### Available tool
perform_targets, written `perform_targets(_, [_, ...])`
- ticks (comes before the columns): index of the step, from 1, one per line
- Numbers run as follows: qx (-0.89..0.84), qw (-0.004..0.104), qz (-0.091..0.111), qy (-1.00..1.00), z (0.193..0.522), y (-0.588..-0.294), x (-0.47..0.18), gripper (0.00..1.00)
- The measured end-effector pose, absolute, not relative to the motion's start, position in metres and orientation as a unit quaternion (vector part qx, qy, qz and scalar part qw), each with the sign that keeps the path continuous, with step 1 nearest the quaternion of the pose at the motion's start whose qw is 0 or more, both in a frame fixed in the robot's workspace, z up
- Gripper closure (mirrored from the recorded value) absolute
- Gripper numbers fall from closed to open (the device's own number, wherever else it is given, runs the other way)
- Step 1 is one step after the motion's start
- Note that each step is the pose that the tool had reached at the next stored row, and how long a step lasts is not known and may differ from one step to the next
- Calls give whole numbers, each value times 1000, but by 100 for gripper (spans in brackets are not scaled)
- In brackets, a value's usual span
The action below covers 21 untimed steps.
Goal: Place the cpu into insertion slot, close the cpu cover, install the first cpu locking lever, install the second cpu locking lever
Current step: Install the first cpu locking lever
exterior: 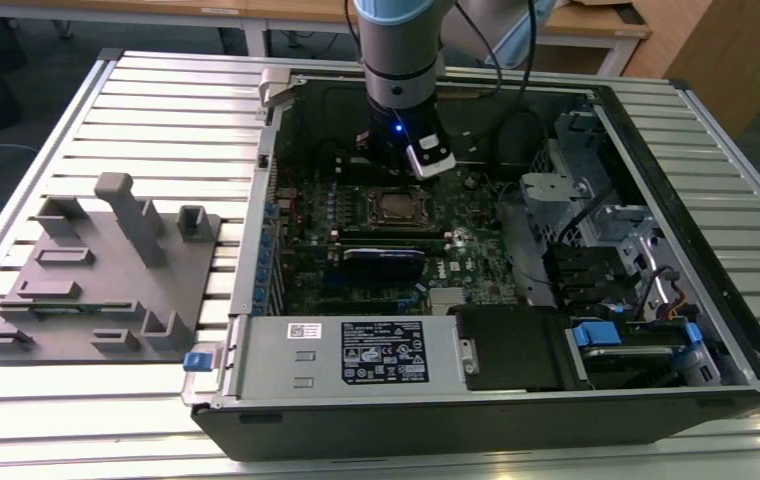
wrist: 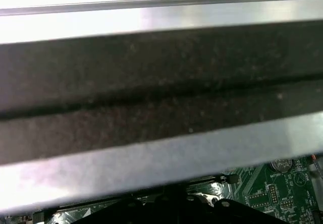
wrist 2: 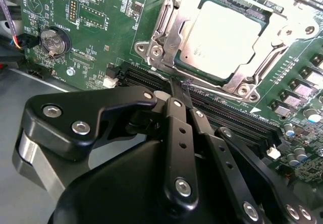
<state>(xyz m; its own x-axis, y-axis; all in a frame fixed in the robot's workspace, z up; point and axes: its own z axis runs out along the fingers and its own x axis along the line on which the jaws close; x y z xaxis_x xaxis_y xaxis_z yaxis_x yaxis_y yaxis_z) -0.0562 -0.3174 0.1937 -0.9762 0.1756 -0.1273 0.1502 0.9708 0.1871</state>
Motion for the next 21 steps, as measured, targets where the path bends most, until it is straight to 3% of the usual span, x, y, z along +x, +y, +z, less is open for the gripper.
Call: perform_targets(21, [82,75,87,990,204,-317,-56,90])
